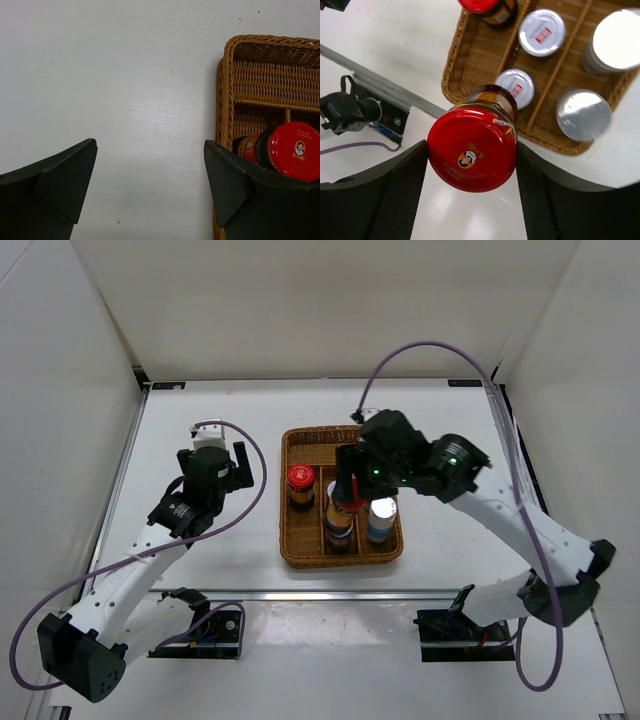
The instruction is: Organize the condiment bottles
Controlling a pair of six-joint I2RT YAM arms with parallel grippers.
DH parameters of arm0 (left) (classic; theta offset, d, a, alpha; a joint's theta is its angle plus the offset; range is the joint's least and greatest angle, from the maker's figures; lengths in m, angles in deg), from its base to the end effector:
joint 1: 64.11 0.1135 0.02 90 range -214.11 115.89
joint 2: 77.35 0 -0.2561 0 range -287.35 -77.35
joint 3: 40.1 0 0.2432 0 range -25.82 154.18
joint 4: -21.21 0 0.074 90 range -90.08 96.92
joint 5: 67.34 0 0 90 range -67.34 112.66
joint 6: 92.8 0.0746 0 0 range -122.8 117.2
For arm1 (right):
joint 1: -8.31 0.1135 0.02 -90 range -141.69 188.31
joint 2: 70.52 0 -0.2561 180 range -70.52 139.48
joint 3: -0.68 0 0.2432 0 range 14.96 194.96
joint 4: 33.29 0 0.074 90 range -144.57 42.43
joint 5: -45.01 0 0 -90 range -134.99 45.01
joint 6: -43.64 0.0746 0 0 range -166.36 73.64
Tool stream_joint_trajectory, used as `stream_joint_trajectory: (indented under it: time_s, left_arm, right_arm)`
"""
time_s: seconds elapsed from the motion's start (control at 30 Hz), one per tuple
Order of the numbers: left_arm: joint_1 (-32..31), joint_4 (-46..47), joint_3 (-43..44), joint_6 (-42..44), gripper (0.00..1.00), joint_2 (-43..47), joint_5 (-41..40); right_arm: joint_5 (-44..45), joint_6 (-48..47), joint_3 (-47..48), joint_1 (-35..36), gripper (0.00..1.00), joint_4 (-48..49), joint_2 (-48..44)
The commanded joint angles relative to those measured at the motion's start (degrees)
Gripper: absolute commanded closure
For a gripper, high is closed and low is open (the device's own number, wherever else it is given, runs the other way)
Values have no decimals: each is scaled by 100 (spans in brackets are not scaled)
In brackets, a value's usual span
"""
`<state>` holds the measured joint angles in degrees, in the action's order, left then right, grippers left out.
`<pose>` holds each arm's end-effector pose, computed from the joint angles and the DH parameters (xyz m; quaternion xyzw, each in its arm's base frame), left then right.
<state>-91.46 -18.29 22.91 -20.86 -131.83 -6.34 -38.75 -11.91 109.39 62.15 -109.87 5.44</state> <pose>0.2219 -0.0741 0.2864 -0.0547 0.8497 0.0169 0.5241 0.1654 0.2126 0.3909 -0.1337 0.9090 0.2368 0.3158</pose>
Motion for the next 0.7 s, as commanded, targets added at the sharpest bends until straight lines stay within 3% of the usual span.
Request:
stream_joint_trajectory:
  time_s: [0.0, 0.23, 0.67]
  left_arm:
    - [-24, 87, 163, -30, 1, 51, -98]
    - [-24, 87, 163, -30, 1, 51, -98]
    - [-24, 87, 163, -30, 1, 51, -150]
  right_arm:
    - [166, -219, 488, 284, 100, 973, 313]
    - [-132, -220, 225, 408, 100, 1809, 1103]
    - [185, 183, 49, 636, 100, 1748, 2072]
